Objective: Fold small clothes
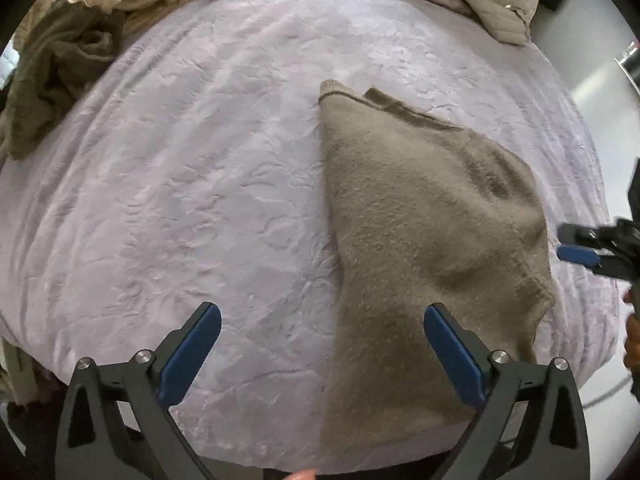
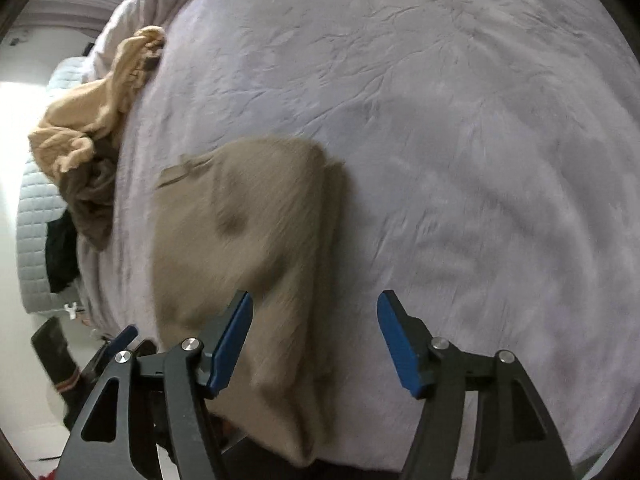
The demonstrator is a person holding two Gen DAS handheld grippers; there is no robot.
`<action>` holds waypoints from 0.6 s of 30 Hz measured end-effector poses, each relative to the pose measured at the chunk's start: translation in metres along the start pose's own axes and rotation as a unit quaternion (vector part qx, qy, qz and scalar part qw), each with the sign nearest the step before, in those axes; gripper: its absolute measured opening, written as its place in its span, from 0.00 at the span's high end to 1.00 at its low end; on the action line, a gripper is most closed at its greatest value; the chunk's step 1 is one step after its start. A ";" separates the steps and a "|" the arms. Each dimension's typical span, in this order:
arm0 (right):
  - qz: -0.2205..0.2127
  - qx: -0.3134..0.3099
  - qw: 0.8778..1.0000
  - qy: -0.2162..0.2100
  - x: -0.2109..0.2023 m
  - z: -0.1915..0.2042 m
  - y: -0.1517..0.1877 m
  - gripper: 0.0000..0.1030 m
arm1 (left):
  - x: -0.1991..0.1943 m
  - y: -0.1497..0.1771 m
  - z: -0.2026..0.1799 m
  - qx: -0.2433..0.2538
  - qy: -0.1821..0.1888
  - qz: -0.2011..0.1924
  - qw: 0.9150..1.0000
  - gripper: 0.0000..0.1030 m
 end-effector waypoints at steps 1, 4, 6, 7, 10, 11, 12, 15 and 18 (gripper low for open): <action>-0.005 -0.006 1.000 0.000 -0.005 0.003 0.006 0.41 | -0.003 0.003 0.002 0.000 -0.001 0.000 1.000 0.02; -0.012 -0.051 0.999 -0.005 -0.008 0.036 0.022 0.59 | -0.006 0.005 -0.003 0.002 -0.013 0.005 1.000 0.02; -0.009 -0.075 0.997 -0.004 -0.003 0.053 0.029 0.59 | -0.006 0.007 -0.006 0.010 -0.023 0.011 1.000 0.02; -0.007 -0.084 0.996 -0.002 0.000 0.058 0.032 0.59 | -0.007 0.007 -0.008 0.013 -0.027 0.012 0.999 0.02; 0.001 -0.113 0.993 0.024 0.019 0.067 0.037 0.59 | -0.010 0.009 -0.013 0.024 -0.044 0.016 0.999 0.02; 0.005 -0.119 0.992 0.037 0.025 0.065 0.037 0.60 | -0.012 0.010 -0.015 0.026 -0.045 0.016 0.999 0.02; 0.019 -0.118 0.991 0.058 0.037 0.054 0.040 0.62 | -0.013 0.011 -0.016 0.026 -0.045 0.018 0.998 0.02; 0.034 -0.093 0.993 0.065 0.047 0.026 0.047 0.85 | -0.012 0.017 -0.017 0.020 -0.043 0.029 0.998 0.02; 0.030 -0.072 0.995 0.055 0.044 0.011 0.047 0.99 | -0.012 0.023 -0.016 0.019 -0.043 0.039 0.998 0.02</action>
Point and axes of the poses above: each gripper's, at about its wrist camera, not at the fingertips, and x roughly the way its jaws point, z to its left, y to its underside, the point moved 9 cm from there along x, roughly the way its jaws point, and after that the axes turned 2 degrees about -z, right-handed, at the moved point
